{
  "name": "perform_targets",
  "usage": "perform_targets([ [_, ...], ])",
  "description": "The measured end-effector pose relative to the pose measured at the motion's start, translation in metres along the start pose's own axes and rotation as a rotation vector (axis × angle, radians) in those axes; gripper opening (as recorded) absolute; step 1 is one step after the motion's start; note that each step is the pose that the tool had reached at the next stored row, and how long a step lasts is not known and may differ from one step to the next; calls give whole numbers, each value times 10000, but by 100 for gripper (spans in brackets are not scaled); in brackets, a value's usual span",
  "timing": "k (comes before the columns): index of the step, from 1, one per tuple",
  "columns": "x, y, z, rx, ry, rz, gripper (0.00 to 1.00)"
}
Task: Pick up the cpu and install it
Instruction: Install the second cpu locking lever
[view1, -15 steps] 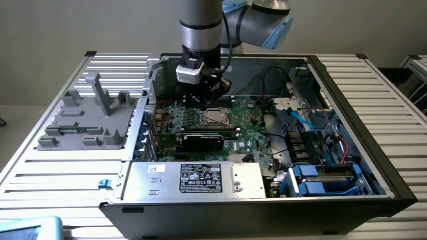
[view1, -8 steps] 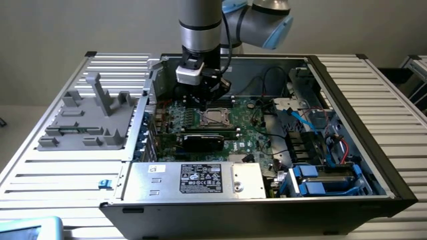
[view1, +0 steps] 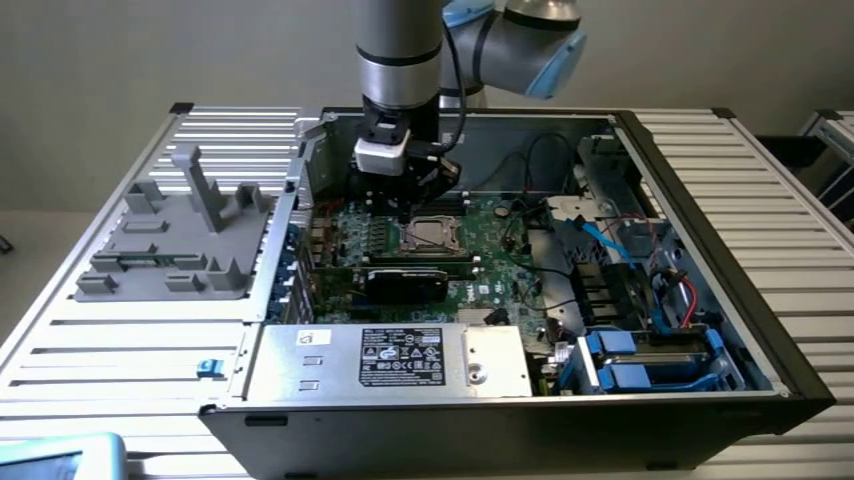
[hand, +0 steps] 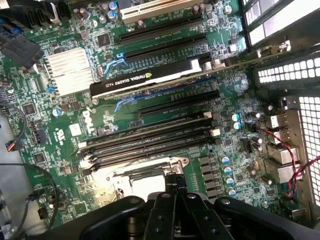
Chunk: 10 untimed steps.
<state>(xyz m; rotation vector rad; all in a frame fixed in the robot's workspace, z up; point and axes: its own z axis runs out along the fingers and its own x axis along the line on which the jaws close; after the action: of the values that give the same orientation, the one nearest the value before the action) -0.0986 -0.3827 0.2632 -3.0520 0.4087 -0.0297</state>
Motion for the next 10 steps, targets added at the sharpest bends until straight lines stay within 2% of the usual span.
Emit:
perform_targets([
  [2, 12, 44, 14, 81, -60, 5, 11],
  [4, 24, 83, 27, 141, -144, 11, 11],
  [5, 30, 99, 32, 197, -182, 14, 11],
  [8, 47, 137, 47, 459, -281, 22, 11],
  [10, 57, 160, 62, 581, -327, 25, 11],
])
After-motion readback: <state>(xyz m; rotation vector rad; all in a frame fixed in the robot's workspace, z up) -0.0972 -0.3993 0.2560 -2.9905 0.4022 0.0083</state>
